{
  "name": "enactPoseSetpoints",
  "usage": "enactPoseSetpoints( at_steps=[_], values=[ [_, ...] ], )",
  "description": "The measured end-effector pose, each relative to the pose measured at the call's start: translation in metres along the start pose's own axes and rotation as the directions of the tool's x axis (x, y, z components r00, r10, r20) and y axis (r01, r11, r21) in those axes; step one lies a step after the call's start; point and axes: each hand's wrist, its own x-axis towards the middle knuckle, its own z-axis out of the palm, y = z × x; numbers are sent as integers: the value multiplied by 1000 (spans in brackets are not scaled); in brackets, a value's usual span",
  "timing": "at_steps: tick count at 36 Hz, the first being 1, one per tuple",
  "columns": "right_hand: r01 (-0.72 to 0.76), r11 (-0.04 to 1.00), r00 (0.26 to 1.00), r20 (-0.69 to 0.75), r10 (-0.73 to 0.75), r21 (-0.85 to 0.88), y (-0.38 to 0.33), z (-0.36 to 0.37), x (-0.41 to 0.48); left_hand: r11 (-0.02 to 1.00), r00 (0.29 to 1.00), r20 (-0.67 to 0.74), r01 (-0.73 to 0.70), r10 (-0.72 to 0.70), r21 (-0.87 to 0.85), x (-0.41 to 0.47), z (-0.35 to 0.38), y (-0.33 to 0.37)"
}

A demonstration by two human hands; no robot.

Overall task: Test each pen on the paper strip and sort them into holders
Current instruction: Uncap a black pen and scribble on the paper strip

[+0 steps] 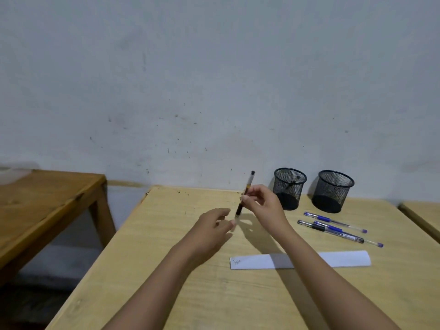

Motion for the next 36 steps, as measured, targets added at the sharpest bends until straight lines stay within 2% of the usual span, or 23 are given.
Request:
enactPoseSetpoints(
  at_steps=[3,5,7,10,18,22,27,29,32,34,36],
  values=[
    [-64,946,996,-38,80,317,-12,3,-5,978,982,-67,-169,178,119,2,4,15],
    [-81,878,989,-73,130,473,-18,1,-9,968,957,-160,-227,242,109,3,5,23],
    [-73,831,987,-78,139,551,-21,-3,-13,963,935,-228,-262,271,70,1,4,27],
    [-55,846,994,-47,94,531,-23,-11,-19,953,927,-223,-293,302,74,-1,2,31],
    [-71,922,997,50,56,380,-31,-24,-25,939,949,-72,-291,308,185,-5,-3,42],
    [-126,893,992,58,112,432,-31,-32,-24,933,961,37,-276,275,231,-5,-6,51],
    [-140,892,990,74,120,430,-34,-35,-23,957,970,104,-237,222,170,-5,-9,62],
    [-122,891,992,22,125,437,-36,-40,-19,965,973,124,-212,194,157,-6,-15,58],
    [-15,841,978,-166,125,542,-37,-75,-11,982,983,132,-146,130,123,-13,-40,35],
    [40,819,972,-212,101,572,-38,-96,-9,995,995,76,-71,65,74,-17,-56,16],
    [30,845,976,-197,90,534,-33,-98,-10,998,1000,-15,-7,8,62,-16,-60,-1]
  ],
)
